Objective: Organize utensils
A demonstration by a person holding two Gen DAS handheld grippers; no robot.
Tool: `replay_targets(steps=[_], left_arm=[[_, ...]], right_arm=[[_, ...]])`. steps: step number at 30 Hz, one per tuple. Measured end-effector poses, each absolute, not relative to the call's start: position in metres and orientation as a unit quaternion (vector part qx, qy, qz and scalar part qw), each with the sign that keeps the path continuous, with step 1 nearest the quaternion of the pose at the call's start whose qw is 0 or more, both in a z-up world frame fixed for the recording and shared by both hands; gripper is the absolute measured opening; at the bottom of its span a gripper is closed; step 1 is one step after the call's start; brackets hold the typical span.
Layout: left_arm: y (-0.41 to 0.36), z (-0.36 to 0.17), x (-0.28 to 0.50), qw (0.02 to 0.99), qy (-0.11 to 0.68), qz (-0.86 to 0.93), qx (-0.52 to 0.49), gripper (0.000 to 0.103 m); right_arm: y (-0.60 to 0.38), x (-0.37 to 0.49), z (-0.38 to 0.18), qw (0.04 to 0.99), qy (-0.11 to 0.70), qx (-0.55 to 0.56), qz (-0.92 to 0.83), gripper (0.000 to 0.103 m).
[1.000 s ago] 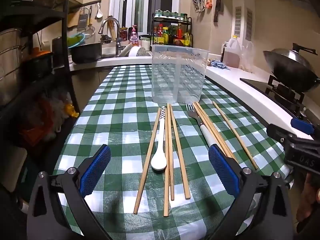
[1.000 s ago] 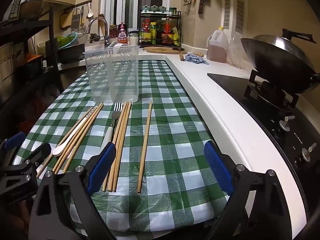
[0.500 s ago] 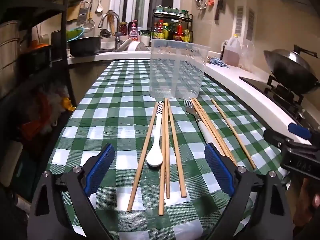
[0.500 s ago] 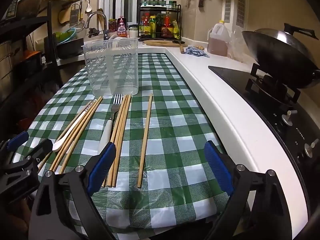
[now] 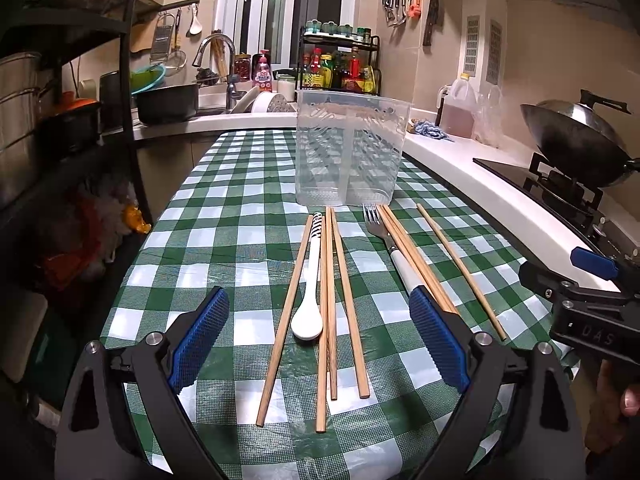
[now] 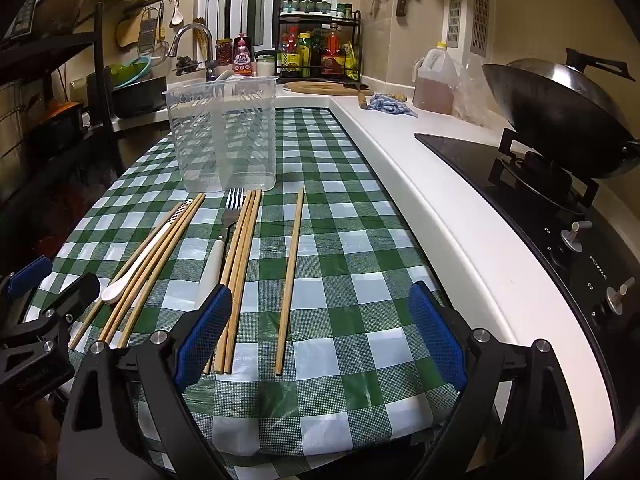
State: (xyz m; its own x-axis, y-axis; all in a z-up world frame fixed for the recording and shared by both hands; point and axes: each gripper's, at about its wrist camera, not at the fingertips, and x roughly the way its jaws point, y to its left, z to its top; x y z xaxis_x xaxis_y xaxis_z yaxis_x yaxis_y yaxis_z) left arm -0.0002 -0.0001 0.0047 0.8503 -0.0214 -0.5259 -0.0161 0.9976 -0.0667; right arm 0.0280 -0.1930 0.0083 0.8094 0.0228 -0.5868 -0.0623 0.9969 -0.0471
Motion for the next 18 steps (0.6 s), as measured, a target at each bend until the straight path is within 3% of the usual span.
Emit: replay_targets(steps=[18], left_arm=[[-0.0061, 0.0034, 0.0005, 0.962, 0.270, -0.005, -0.033, 0.088]], right_arm=[[-0.1948, 0.0290, 0.0082, 0.952, 0.305, -0.036, 0.020, 0.088]])
